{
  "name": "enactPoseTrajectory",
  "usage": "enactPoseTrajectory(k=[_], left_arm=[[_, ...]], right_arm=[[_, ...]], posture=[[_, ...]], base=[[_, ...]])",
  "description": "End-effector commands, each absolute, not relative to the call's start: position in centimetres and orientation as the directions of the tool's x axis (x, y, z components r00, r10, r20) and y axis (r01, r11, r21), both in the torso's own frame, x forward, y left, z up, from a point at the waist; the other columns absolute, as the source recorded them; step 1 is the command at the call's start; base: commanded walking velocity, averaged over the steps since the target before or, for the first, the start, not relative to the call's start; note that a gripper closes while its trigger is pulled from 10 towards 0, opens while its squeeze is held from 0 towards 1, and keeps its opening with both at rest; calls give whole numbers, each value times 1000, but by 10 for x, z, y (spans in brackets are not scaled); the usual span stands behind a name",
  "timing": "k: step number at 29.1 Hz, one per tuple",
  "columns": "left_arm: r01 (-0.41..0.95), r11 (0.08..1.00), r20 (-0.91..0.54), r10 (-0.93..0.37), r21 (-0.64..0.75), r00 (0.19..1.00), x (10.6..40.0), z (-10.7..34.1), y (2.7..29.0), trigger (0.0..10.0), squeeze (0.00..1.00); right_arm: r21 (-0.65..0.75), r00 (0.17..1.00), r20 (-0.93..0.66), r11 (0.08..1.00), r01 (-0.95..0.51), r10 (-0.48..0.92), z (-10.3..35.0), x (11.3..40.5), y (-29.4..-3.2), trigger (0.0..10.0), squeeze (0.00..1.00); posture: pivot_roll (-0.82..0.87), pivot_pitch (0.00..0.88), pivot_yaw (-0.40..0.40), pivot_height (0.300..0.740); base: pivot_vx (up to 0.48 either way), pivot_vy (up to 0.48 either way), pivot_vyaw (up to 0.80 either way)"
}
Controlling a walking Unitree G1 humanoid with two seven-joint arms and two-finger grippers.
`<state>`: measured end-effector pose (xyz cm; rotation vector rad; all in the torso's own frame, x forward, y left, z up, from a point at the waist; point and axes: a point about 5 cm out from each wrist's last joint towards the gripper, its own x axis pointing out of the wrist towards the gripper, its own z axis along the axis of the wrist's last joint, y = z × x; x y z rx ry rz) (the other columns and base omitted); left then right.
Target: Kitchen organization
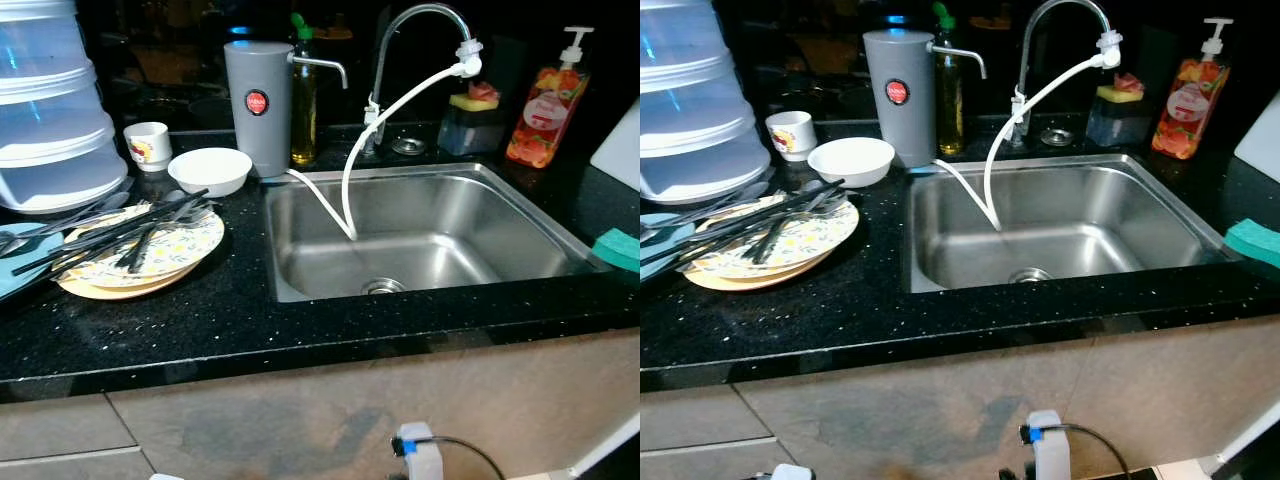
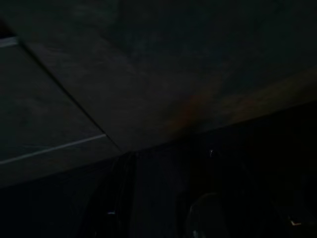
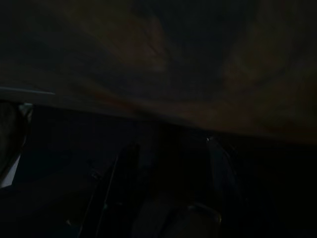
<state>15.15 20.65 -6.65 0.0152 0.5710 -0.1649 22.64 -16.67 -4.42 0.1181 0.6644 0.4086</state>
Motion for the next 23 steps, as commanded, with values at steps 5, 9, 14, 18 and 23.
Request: enactPoseTrajectory(k=[5, 9, 14, 18, 23], left_arm=[[234, 971, -474, -224, -37, 852, 140, -56, 224, 10000, 0], [276, 960, -466, -259, -33, 846, 135, -54, 230, 10000, 0], [299, 954, -488, -277, -33, 828, 130, -56, 235, 10000, 0], [381, 908, -382, -418, -172, 824, 129, -46, 238, 10000, 0], [515, 818, -273, -572, -257, 773, 124, -35, 238, 10000, 0]], right_arm=[[319, 631, -542, 830, -457, 555, -40, 217, -171, 10000, 0], [379, 599, -496, 778, -501, 628, -31, 216, -172, 10000, 0], [430, 577, -451, 732, -529, 681, -20, 216, -173, 10000, 0], [528, 524, -290, 591, -610, 801, 14, 219, -168, 10000, 0], [599, 409, -181, 430, -676, 894, 39, 216, -163, 10000, 0]], posture=[[30, 53, -12, 740], [30, 50, -11, 740], [29, 46, -9, 740], [29, 35, -5, 740], [27, 30, -6, 740]], base=[[0, 0, 0], [0, 0, 0], [0, 0, 0], [0, 0, 0], [0, 0, 0]])
